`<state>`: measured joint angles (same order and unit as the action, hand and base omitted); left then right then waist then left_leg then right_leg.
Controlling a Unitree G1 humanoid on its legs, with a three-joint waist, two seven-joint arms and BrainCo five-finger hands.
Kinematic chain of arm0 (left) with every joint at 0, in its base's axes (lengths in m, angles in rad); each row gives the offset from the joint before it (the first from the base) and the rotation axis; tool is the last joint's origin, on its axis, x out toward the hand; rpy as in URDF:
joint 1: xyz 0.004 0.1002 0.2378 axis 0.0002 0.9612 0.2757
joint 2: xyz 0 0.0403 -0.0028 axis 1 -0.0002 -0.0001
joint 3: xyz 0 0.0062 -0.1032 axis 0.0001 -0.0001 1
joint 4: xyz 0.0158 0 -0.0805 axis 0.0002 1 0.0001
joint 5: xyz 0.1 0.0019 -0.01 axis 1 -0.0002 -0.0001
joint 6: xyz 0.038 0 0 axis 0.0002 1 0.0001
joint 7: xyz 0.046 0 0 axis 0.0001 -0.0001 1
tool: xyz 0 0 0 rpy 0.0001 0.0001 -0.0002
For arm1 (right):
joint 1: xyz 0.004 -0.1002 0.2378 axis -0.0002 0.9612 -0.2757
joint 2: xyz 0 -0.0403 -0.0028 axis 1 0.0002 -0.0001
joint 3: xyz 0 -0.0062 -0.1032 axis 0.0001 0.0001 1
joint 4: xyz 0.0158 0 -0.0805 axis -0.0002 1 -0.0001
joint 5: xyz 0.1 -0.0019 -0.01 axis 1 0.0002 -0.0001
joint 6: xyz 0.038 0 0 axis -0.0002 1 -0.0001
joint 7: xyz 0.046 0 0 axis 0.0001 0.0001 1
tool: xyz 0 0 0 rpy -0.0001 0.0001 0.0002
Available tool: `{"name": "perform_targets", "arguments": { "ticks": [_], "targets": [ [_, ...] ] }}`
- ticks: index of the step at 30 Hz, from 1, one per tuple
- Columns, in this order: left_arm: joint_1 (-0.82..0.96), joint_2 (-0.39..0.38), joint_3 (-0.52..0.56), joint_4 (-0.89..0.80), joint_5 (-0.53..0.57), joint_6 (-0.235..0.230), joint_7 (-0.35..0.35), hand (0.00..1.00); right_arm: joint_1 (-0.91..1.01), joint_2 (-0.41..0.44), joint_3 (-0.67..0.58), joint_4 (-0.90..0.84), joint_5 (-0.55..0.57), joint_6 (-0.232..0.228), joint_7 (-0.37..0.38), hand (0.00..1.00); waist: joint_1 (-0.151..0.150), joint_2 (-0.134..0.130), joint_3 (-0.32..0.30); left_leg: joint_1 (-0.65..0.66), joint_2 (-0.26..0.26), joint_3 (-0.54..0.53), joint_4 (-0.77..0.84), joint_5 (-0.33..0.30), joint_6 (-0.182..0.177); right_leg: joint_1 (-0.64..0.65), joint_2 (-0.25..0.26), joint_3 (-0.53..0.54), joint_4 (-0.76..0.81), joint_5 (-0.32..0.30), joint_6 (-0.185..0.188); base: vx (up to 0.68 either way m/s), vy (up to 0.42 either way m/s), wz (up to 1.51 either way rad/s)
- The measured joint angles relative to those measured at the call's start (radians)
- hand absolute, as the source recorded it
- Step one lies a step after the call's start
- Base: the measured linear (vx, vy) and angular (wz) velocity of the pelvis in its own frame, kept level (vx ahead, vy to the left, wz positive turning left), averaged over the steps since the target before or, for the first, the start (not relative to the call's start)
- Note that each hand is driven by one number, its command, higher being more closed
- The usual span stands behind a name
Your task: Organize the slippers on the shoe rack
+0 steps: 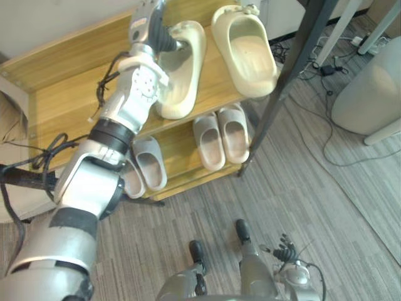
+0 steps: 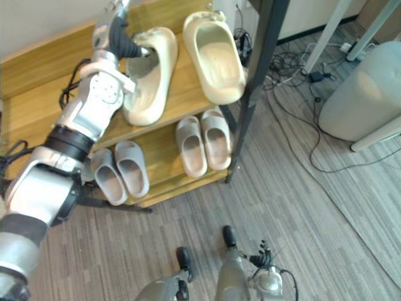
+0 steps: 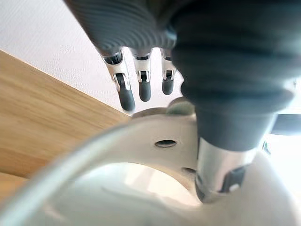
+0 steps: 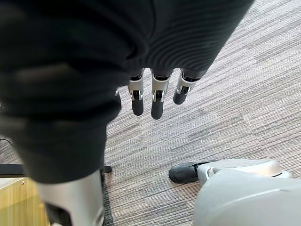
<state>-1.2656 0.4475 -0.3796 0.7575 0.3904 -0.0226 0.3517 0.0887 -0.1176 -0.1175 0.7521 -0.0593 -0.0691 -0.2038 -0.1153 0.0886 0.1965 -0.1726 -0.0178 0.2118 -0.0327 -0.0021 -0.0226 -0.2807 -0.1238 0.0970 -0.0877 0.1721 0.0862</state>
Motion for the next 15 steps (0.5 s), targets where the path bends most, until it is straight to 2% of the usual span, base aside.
{"name": "perform_targets", "arguments": {
  "ticks": [11, 15],
  "targets": [
    [0.001, -0.077, 0.043, 0.008, -0.094, 0.001, 0.01, 0.0, -0.001, 0.0, 0.001, 0.005, 0.0, 0.001, -0.004, 0.0, 0.004, -0.002, 0.016, 0.033, 0.0, -0.013, -0.004, 0.003, 0.004, 0.039, -0.002, -0.014, 0.0, -0.001, 0.0, 0.0, -0.012, 0.03],
    [0.055, -0.092, 0.046, -0.122, -0.142, -0.007, 0.023, 0.0, -0.012, 0.0, 0.004, 0.014, -0.001, 0.01, -0.004, 0.0, 0.007, -0.002, 0.018, 0.038, -0.003, -0.036, -0.026, 0.022, 0.01, 0.045, -0.005, -0.035, 0.0, -0.002, 0.001, -0.01, -0.019, 0.14]
  ]
}}
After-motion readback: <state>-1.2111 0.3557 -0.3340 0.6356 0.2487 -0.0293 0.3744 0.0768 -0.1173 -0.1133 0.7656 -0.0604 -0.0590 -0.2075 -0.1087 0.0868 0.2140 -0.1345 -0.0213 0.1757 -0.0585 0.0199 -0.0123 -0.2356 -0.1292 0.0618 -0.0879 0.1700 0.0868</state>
